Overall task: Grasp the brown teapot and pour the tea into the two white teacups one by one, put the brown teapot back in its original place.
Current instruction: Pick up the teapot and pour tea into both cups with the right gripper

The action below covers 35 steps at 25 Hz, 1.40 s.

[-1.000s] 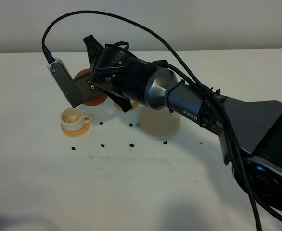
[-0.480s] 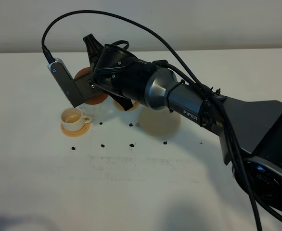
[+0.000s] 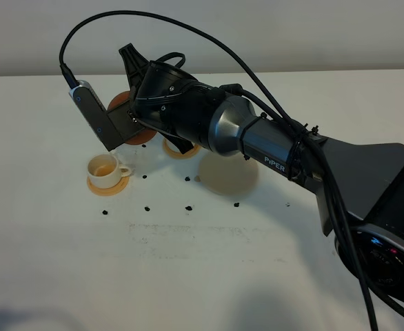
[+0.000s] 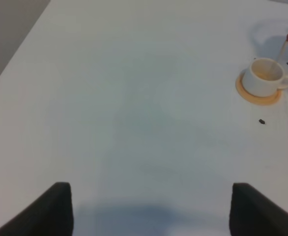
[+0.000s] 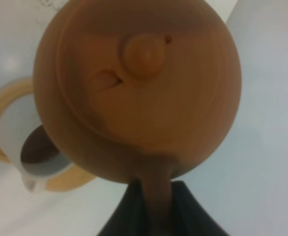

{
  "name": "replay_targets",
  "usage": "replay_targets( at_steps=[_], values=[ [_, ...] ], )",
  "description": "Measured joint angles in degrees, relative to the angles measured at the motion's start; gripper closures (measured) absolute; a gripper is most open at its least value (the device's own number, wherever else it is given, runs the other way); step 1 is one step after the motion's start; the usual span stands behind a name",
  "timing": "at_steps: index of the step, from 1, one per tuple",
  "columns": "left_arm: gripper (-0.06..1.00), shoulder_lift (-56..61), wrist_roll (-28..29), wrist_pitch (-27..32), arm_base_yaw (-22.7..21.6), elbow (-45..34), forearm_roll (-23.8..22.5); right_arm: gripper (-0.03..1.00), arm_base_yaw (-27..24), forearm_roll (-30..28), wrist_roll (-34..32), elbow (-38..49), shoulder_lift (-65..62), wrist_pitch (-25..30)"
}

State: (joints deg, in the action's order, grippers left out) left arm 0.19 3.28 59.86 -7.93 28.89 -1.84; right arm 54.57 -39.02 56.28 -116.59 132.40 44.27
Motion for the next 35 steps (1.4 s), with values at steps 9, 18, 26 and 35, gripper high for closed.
replay_targets(
  at_steps=[9,18,26,35],
  values=[
    [0.28,0.0,0.0,0.0,0.0,0.0,0.0,0.88,0.0,-1.1,0.0,0.0,0.0,0.2],
    [0.28,0.0,0.0,0.0,0.0,0.0,0.0,0.88,0.0,-1.7,-0.2,0.0,-0.7,0.8],
    [0.28,0.0,0.0,0.0,0.0,0.0,0.0,0.88,0.0,-2.5,-0.2,0.0,-1.2,0.9],
    [0.28,0.0,0.0,0.0,0.0,0.0,0.0,0.88,0.0,-2.5,-0.2,0.0,-1.2,1.1]
  ],
)
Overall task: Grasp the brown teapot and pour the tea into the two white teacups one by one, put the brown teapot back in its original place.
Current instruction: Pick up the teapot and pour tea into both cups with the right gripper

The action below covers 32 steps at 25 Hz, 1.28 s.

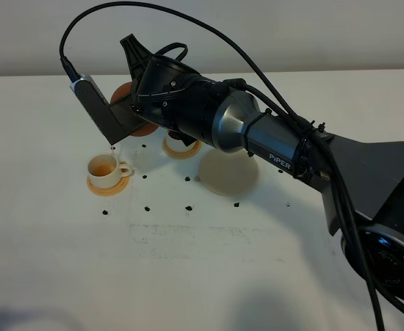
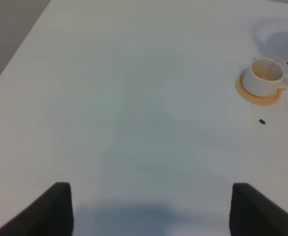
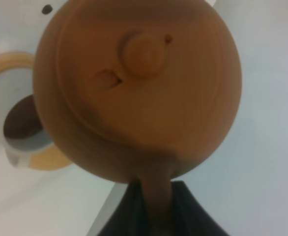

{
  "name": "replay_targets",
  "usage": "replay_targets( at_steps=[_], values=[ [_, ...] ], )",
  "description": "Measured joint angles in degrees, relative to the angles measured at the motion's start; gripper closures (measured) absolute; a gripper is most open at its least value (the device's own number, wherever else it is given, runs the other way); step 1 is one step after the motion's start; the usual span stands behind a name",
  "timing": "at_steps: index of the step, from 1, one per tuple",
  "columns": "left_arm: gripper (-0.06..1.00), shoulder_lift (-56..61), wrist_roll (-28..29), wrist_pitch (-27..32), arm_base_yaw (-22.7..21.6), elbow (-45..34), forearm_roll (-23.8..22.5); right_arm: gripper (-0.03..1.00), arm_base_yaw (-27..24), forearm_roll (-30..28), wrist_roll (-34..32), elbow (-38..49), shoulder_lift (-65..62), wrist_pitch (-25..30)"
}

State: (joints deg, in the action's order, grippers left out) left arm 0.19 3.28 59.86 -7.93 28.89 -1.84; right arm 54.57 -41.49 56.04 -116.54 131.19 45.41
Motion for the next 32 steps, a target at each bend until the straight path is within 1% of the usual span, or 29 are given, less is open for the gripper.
replay_targets(
  at_steps=[32],
  values=[
    [0.28,0.0,0.0,0.0,0.0,0.0,0.0,0.88,0.0,0.0,0.7,0.0,0.0,1.0]
  ],
)
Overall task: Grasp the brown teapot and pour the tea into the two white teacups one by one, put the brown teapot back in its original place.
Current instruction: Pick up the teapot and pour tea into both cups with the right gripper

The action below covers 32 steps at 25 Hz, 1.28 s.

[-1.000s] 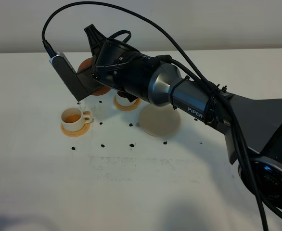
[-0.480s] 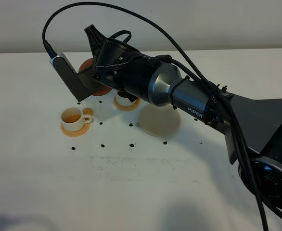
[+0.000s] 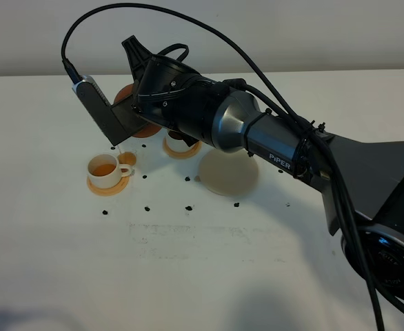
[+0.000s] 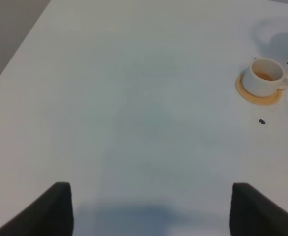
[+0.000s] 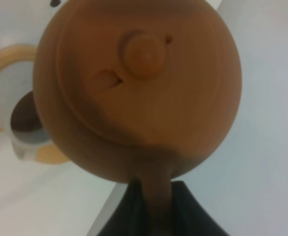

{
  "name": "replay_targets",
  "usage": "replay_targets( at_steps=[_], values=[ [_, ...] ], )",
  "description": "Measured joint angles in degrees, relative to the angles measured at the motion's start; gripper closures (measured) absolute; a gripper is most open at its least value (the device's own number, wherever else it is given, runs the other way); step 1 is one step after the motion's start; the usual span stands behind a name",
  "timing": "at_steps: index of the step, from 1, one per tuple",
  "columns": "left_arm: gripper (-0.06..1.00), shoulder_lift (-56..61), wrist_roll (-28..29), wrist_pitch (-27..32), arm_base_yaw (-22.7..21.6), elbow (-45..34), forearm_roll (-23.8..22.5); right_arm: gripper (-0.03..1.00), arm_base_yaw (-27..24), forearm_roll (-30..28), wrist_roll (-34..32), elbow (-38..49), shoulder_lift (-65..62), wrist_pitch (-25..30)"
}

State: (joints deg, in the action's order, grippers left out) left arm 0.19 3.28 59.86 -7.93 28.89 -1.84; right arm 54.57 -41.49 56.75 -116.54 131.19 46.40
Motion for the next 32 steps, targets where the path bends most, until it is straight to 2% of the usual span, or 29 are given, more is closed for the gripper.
replay_targets(
  at_steps=[15,21,32],
  values=[
    [0.28,0.0,0.0,0.0,0.0,0.0,0.0,0.88,0.0,1.1,-0.1,0.0,-0.2,0.6],
    [0.28,0.0,0.0,0.0,0.0,0.0,0.0,0.88,0.0,9.9,1.8,0.0,-0.8,2.5],
    [0.28,0.0,0.0,0.0,0.0,0.0,0.0,0.88,-1.9,22.5,1.0,0.0,-1.0,-0.9]
  ],
)
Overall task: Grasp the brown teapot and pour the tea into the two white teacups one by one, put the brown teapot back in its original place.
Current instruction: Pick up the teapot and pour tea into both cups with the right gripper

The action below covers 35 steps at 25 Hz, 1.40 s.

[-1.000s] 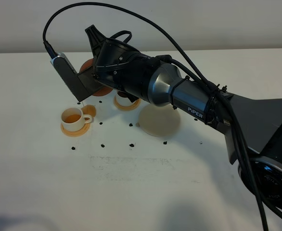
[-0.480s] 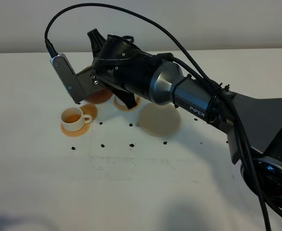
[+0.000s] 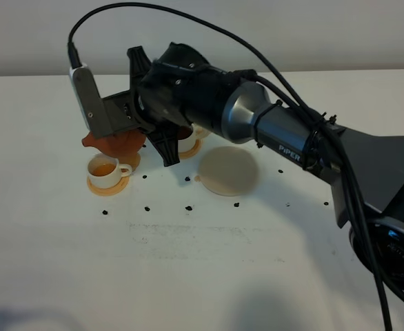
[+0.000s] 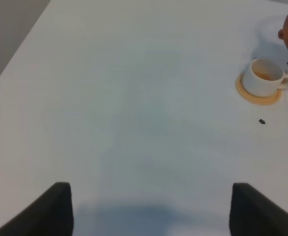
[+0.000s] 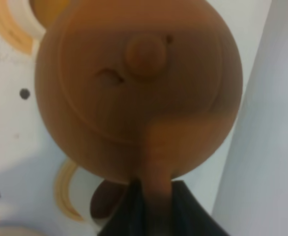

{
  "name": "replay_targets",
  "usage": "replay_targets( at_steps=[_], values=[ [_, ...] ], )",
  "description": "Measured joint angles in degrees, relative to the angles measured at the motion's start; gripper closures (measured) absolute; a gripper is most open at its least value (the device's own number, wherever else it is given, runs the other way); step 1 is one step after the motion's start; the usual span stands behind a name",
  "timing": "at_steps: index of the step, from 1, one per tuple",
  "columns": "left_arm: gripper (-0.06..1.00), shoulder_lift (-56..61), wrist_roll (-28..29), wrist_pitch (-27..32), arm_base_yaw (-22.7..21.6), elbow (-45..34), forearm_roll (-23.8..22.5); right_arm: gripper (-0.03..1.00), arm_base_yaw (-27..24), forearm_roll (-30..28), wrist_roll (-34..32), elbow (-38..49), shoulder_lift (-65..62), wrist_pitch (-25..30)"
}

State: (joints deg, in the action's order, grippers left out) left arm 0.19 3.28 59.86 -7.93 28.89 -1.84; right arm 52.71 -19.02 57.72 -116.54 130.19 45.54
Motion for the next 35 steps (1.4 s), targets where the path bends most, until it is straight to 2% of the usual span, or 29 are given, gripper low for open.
replay_targets(
  at_steps=[15,18,24,27,35],
  values=[
    [0.28,0.0,0.0,0.0,0.0,0.0,0.0,0.88,-0.6,5.8,1.6,1.2,-5.6,2.1],
    [0.28,0.0,0.0,0.0,0.0,0.0,0.0,0.88,-0.5,5.7,2.5,7.8,-9.2,-1.1],
    [0.28,0.0,0.0,0.0,0.0,0.0,0.0,0.88,-1.3,5.7,4.1,21.9,-15.9,-11.0],
    [0.28,0.0,0.0,0.0,0.0,0.0,0.0,0.88,-1.6,5.6,4.2,24.0,-16.6,-14.8],
    [0.28,0.0,0.0,0.0,0.0,0.0,0.0,0.88,-1.6,5.6,2.6,24.2,-14.0,-19.6]
  ],
)
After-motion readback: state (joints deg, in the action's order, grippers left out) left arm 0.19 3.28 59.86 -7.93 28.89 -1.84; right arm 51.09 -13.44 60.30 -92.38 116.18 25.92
